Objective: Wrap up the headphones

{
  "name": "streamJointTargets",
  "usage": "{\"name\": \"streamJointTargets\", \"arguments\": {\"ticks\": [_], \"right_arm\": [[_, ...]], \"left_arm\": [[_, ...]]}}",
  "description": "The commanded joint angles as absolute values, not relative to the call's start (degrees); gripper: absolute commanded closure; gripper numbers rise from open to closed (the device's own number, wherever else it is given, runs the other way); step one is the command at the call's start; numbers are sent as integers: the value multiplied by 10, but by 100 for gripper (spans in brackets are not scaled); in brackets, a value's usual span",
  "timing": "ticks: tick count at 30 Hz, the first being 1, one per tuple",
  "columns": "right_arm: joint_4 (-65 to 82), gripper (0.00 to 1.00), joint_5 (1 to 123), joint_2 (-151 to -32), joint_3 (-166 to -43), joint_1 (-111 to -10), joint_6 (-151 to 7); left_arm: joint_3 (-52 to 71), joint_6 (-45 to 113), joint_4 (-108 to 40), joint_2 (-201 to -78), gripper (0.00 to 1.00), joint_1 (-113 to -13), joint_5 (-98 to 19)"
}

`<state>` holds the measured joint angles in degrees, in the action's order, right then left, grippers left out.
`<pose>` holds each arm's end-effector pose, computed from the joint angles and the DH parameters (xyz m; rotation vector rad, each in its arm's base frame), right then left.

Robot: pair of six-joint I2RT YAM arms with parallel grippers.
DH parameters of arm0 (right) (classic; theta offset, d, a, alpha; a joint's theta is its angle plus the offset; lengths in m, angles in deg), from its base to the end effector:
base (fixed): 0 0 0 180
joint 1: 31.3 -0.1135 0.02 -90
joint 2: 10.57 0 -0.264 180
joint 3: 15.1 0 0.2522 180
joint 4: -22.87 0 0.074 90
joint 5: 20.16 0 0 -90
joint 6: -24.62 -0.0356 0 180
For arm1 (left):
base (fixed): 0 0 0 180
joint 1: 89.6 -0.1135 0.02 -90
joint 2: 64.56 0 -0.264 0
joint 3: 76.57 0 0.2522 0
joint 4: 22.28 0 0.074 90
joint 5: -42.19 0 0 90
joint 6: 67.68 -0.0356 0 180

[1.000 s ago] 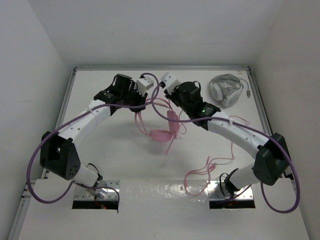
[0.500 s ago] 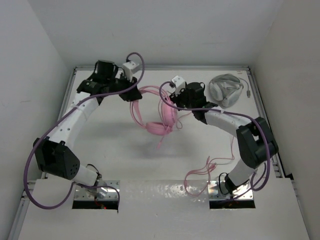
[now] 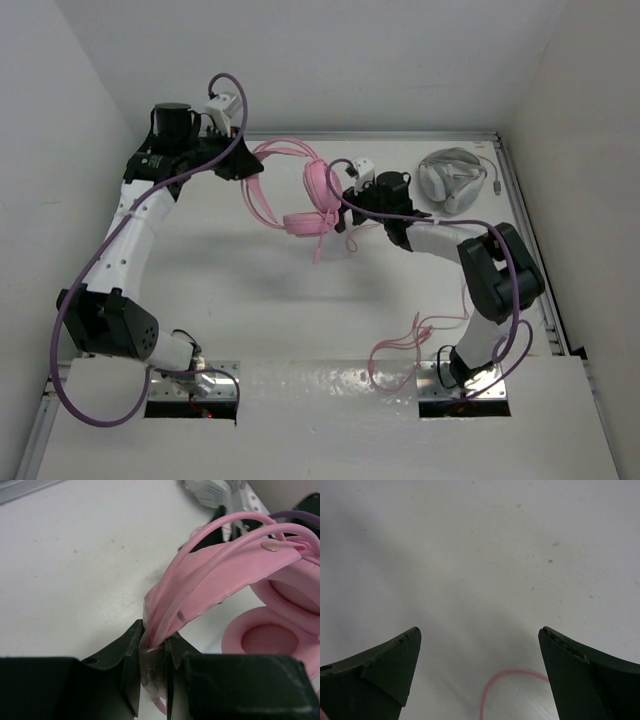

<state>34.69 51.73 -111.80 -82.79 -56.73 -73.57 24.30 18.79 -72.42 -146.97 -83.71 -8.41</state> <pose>0.3401 0.1739 0.1932 -0.5090 1.9283 0.6913 0.3068 -0.0544 0.4017 0.5710 1.9903 -0.7502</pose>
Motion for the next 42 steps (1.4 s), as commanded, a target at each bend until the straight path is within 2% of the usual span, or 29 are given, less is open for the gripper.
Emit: {"name": "streamJointTargets", "arguments": {"ticks": [1,5,10,17,19,21,22,23,24,25,28,30,34,37,42], "right_arm": [[386,1,518,-1053,-794,-542,-790],[277,1,504,-978,-812,-536,-789],[160,1,430,-962,-853,-536,-766],[47,1,482,-899,-836,-536,-692],[36,5,492,-860,-828,-536,-691],[30,16,533,-829,-826,-536,-699],[13,45,554,-807,-833,-541,-706],[2,61,606,-799,-854,-546,-719],[-3,72,641,-794,-864,-568,-725],[-1,67,673,-790,-871,-584,-725],[24,20,766,-792,-887,-681,-687],[52,3,791,-804,-890,-735,-658],[76,1,820,-849,-928,-762,-634],[88,1,907,-908,-970,-772,-613],[105,1,881,-999,-1035,-772,-577]], "left_arm": [[242,230,-661,-1440,100,-843,-139],[202,238,-624,-1449,100,-843,-179],[183,272,-595,-1452,100,-844,-170],[168,281,-586,-1464,100,-856,-164],[157,282,-579,-1466,100,-860,-170],[144,283,-571,-1467,100,-861,-177],[140,283,-563,-1469,100,-861,-181],[136,284,-558,-1469,100,-861,-183],[131,286,-554,-1470,100,-861,-185],[130,288,-547,-1473,100,-861,-192],[127,294,-539,-1477,100,-861,-197],[122,297,-538,-1475,100,-860,-197],[118,294,-539,-1473,100,-860,-201],[117,291,-541,-1469,100,-861,-201],[112,289,-539,-1466,100,-860,-207]]}}
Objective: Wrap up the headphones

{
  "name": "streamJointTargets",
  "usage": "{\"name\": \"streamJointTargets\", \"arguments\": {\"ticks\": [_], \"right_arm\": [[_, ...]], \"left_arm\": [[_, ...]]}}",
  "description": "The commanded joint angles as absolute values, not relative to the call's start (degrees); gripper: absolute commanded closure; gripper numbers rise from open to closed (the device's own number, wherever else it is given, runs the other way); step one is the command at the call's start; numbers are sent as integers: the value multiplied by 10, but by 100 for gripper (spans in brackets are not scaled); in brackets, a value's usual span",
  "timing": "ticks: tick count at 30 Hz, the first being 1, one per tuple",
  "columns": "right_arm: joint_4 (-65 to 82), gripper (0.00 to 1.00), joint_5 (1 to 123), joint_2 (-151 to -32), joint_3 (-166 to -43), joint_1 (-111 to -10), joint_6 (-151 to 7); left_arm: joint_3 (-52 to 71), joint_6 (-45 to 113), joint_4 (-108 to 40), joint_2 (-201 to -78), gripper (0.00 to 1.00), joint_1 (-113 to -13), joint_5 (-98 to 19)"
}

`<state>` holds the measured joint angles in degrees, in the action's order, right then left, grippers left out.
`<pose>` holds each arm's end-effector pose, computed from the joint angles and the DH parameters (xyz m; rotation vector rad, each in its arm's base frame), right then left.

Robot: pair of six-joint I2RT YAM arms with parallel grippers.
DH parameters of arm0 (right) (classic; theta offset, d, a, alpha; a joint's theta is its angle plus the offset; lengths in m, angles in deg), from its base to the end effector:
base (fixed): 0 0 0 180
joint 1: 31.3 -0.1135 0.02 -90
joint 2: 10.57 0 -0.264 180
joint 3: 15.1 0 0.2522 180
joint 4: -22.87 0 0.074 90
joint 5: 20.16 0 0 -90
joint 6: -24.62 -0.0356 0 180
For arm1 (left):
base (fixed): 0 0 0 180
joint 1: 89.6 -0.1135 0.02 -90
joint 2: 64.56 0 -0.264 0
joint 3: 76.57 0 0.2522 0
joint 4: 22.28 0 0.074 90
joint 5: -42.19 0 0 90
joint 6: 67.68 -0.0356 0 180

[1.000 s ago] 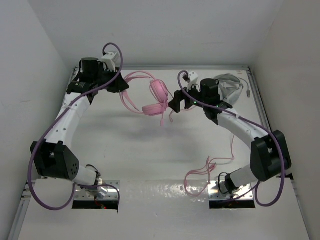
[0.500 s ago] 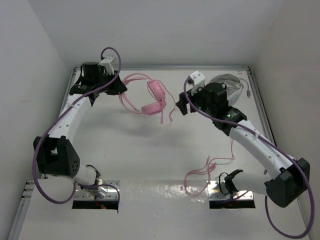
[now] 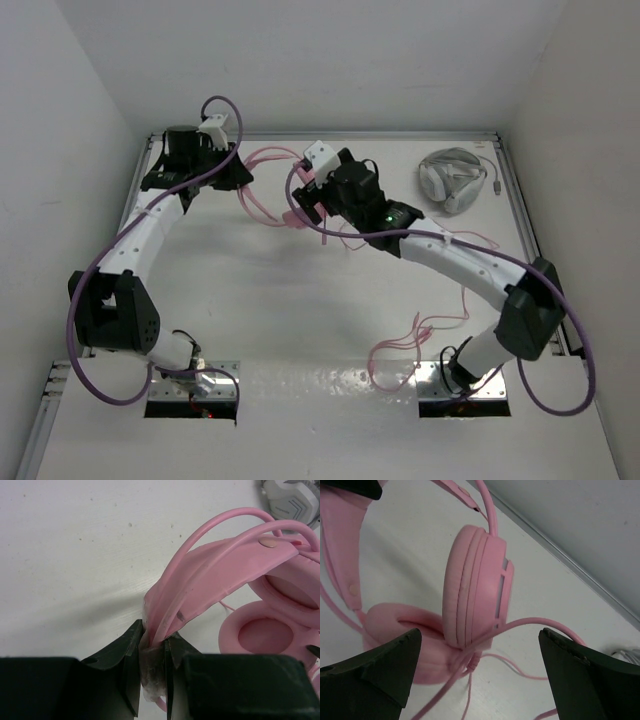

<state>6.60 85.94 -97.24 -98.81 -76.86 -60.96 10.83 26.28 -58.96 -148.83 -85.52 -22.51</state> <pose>0.2582 0.2492 0.3284 -0.6261 1.7926 0.2213 0.3320 -0.0389 0.3313 0.2587 2.1285 -0.5567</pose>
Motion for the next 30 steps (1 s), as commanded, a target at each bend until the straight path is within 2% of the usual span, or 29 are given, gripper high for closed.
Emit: {"name": "streamJointTargets", "arguments": {"ticks": [1,5,11,14,15,18,19,20,22,23,25,30], "right_arm": [[110,1,886,-1008,-1040,-773,-577],[141,4,915,-1046,-1051,-769,-567],[139,20,873,-1087,-1080,-753,-583],[139,50,861,-1100,-1090,-750,-588],[139,70,859,-1101,-1094,-750,-590],[139,100,878,-1103,-1098,-750,-602],[132,100,884,-1102,-1100,-750,-604],[123,100,891,-1103,-1109,-750,-604],[94,100,900,-1105,-1122,-749,-608],[80,100,905,-1106,-1136,-750,-609],[45,100,909,-1107,-1155,-751,-613],[7,100,915,-1111,-1174,-751,-619]], "left_arm": [[110,290,-538,-1466,100,-861,-204],[108,288,-541,-1464,100,-861,-188],[104,280,-545,-1461,100,-860,-149],[102,270,-549,-1462,100,-859,-135],[100,258,-550,-1461,100,-858,-139],[111,209,-566,-1469,100,-847,-183],[115,193,-574,-1476,100,-839,-205],[120,175,-585,-1481,90,-821,-258],[126,126,-590,-1492,81,-790,-354],[127,96,-590,-1495,71,-780,-381],[127,54,-585,-1504,61,-745,-470],[116,20,-559,-1517,53,-704,-576]]}}
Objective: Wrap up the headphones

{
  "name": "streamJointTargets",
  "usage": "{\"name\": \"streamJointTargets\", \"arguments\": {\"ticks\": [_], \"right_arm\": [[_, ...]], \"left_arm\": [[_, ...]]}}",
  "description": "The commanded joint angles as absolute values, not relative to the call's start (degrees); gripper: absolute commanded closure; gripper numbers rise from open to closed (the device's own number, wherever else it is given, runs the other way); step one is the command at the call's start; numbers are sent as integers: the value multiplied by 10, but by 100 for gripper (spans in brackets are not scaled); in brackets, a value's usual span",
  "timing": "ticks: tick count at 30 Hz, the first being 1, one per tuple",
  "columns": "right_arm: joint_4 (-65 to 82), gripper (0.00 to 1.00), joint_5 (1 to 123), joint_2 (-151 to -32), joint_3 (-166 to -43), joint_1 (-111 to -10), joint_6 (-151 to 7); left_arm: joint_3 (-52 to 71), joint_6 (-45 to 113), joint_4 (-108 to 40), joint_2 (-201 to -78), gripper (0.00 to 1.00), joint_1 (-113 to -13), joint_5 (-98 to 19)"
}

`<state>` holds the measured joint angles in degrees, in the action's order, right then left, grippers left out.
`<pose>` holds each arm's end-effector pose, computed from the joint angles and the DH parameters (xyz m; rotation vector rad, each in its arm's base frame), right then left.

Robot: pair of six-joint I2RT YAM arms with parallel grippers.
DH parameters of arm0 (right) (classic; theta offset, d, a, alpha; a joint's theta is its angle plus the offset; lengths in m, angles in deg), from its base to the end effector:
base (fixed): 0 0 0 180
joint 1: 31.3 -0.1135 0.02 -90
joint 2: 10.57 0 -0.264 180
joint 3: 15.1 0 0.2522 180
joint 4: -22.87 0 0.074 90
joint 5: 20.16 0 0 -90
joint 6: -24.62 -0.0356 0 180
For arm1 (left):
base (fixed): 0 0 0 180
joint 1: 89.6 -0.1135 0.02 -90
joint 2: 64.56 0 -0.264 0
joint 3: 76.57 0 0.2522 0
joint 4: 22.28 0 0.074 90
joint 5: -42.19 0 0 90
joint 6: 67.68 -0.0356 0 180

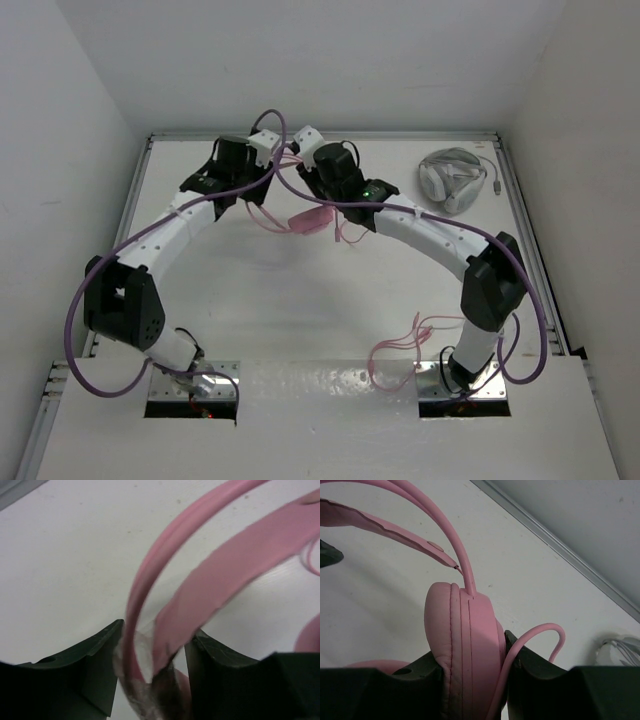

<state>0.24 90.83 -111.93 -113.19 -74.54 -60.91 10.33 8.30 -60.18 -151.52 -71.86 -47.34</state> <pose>0.3149 0.2786 0.3111 -0.5902 1.9020 0.0654 0.3281 -0.1053 0.3094 0.6155 2.1472 -0.0445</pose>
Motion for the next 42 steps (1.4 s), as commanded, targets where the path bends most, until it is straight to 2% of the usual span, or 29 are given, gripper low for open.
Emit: {"name": "streamJointTargets", "arguments": {"ticks": [1,4,6,7,9,14,16,17,21,25,30,33,34,35,40,41,42], "right_arm": [[2,100,910,-1115,-1177,-751,-620],[-7,100,896,-1119,-1181,-751,-627],[-11,100,893,-1122,-1181,-751,-628],[-13,100,894,-1123,-1181,-751,-627],[-18,100,894,-1125,-1181,-751,-620],[-39,100,892,-1140,-1198,-751,-611],[-44,100,893,-1146,-1207,-751,-612],[-48,100,894,-1150,-1211,-751,-614],[-51,100,903,-1154,-1215,-751,-613],[-52,100,912,-1153,-1217,-750,-613],[-53,100,898,-1147,-1216,-750,-617],[-51,100,895,-1143,-1212,-750,-617],[-51,100,894,-1142,-1211,-749,-616],[-52,100,893,-1142,-1211,-750,-616],[-79,100,857,-1146,-1232,-750,-611],[-88,95,831,-1149,-1242,-750,-609],[-112,84,817,-1152,-1253,-751,-604]], "left_arm": [[113,19,-555,-1517,52,-702,-583],[106,20,-532,-1518,53,-689,-618],[101,20,-507,-1517,57,-677,-662],[100,19,-502,-1517,65,-673,-677],[97,17,-495,-1514,74,-660,-707],[87,14,-497,-1510,75,-640,-716],[88,15,-498,-1511,63,-634,-718],[92,18,-503,-1510,53,-630,-716],[104,33,-514,-1498,43,-628,-700],[114,45,-530,-1475,42,-628,-679],[117,54,-552,-1488,59,-627,-663],[122,63,-558,-1495,77,-627,-655],[123,63,-558,-1495,94,-627,-651],[125,68,-558,-1494,100,-627,-652],[120,85,-566,-1489,100,-629,-634],[115,90,-570,-1490,100,-637,-621],[109,93,-572,-1493,100,-646,-577]]}}
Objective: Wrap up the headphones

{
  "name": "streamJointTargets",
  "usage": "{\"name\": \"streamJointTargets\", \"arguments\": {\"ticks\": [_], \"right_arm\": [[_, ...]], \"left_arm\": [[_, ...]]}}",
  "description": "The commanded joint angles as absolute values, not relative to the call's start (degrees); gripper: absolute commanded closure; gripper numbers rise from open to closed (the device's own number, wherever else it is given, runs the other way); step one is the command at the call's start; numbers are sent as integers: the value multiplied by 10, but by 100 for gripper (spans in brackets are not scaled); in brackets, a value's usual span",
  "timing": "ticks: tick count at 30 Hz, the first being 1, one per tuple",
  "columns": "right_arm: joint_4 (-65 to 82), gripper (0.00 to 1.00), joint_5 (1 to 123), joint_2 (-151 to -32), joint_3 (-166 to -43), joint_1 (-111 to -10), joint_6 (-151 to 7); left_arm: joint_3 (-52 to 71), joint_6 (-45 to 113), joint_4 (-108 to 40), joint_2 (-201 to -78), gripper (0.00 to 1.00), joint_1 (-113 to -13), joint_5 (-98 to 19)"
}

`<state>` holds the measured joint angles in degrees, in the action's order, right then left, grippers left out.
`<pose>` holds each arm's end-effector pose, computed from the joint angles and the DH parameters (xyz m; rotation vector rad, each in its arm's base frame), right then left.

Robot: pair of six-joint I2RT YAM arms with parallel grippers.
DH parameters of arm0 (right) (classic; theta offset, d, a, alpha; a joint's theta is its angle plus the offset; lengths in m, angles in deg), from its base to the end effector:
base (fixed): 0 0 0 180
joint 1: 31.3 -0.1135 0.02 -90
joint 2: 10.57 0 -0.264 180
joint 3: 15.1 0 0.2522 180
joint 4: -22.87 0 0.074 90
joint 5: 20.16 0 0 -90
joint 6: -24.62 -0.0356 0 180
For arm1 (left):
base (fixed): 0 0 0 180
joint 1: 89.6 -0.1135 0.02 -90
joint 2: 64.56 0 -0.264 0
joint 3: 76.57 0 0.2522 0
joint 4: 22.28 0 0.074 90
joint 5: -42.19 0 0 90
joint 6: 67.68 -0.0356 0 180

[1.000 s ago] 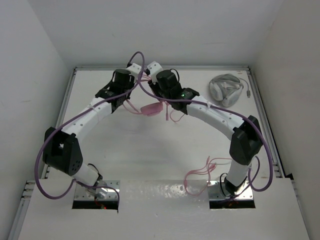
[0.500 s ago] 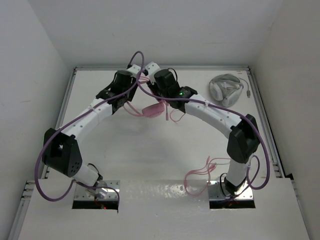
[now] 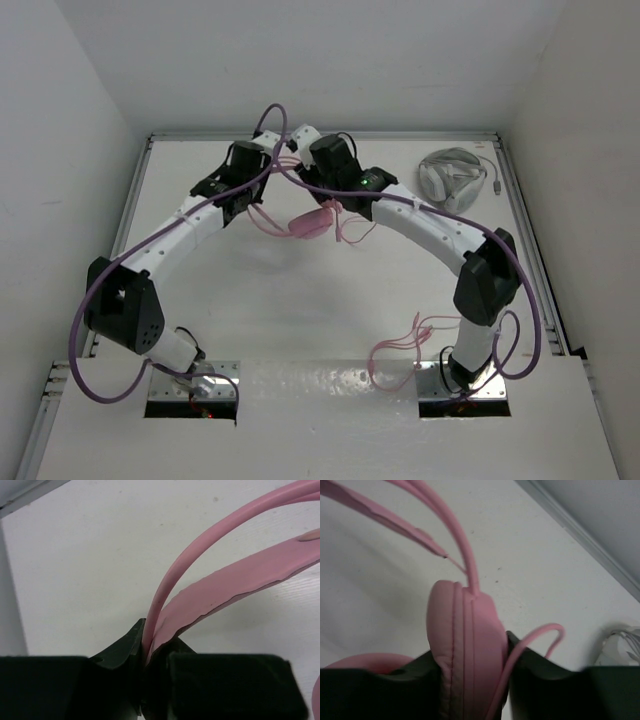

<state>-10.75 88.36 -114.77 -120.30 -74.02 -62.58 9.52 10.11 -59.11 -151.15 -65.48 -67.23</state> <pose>0.3219 0.2818 0.3157 -0.6396 2.0087 0.0705 0.3170 -0.1290 0.3096 0.5050 2.1325 0.2595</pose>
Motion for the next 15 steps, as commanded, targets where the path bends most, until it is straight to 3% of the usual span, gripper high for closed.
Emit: {"name": "streamJointTargets", "arguments": {"ticks": [1,2,4,9,15], "right_arm": [[-123,45,790,-1158,-1279,-751,-601],[-134,27,778,-1160,-1291,-751,-598],[-170,2,757,-1167,-1333,-749,-587],[-231,1,623,-1184,-1406,-723,-585],[-224,5,605,-1180,-1395,-683,-615]], "left_arm": [[101,105,-579,-1502,100,-672,-551],[100,112,-584,-1509,100,-690,-521],[105,129,-593,-1538,100,-729,-427],[114,141,-614,-1581,100,-800,-278],[126,181,-607,-1600,100,-830,-147]]}}
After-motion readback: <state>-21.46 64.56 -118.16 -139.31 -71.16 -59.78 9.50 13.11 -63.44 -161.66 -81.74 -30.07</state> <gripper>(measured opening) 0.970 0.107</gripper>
